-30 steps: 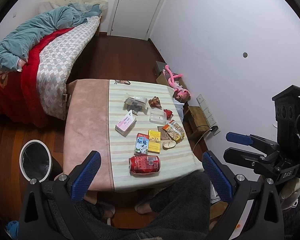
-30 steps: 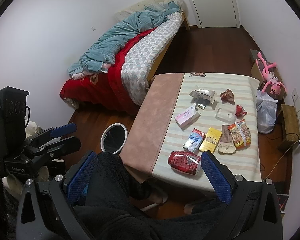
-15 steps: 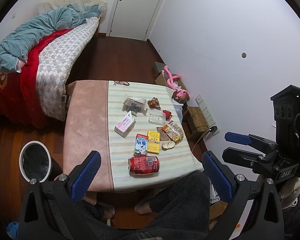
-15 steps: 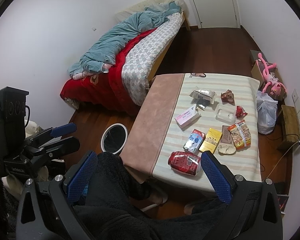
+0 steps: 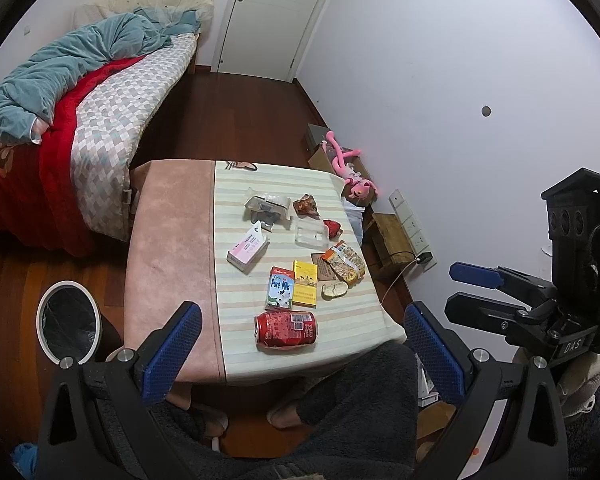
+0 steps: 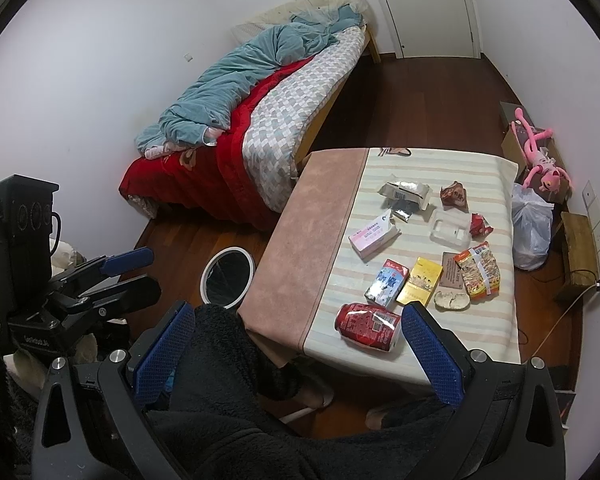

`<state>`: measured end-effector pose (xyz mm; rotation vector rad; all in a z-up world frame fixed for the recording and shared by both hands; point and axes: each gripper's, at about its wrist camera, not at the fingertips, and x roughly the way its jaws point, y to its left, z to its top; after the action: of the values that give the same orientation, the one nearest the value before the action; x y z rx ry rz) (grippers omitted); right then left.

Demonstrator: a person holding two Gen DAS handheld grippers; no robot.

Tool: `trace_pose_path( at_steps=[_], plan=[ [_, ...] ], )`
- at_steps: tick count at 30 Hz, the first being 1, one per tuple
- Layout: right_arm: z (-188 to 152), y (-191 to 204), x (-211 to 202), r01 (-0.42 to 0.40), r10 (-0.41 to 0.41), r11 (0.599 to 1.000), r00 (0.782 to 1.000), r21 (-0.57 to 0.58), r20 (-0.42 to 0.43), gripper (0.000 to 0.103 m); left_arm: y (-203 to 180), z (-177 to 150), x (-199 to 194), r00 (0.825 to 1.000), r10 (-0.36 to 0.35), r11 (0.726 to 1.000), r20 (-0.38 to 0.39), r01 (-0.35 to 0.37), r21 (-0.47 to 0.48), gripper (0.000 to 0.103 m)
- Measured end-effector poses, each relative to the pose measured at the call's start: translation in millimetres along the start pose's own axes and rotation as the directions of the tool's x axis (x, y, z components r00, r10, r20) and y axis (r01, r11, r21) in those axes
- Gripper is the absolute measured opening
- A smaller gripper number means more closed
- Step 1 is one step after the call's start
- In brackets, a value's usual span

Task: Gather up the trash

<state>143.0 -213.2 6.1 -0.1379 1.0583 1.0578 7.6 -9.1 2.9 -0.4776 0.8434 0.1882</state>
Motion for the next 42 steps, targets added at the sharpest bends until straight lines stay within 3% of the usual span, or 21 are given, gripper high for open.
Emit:
trace_pose_path(
  at_steps=[34,36,38,41,42],
  plan=[
    [1.4,-9.7,-6.6,0.021,-0.021,1.000,1.000,0.013,0.015,0.103,-3.5,-5.6,6.9,1.000,0.000,1.000,-0.004,0.000,-0.009,0.103],
    [-1.3,-15.4,0.4,0.049,-0.049,0.998,0.999,0.038,0.009,0.103,-0.3,-7.6,15.8,0.998,0.059,0.998,0.002,-0.059,-0.014,0.103],
    [-8.7,-21.4,21.7,0.099,-0.098,0.994,0.995,0.050,-0.026,0.103,6.0,-12.0,30.7,0.985,0.170,0.985,0.019,-0.170,-0.008,0.103],
    [-23.8,-33.3,79.2,0.184,-0.182,0.983,0.975,0.005,-0.128,0.103,24.4,-27.2,75.4,0.930,0.366,0.930,0.016,-0.366,0.014,0.103],
    [-28.9,-37.1,102.8,0.206,-0.208,0.978,0.964,-0.025,-0.165,0.103,34.8,-36.9,99.8,0.904,0.428,0.904,-0.006,-0.428,0.026,0.103]
  ],
)
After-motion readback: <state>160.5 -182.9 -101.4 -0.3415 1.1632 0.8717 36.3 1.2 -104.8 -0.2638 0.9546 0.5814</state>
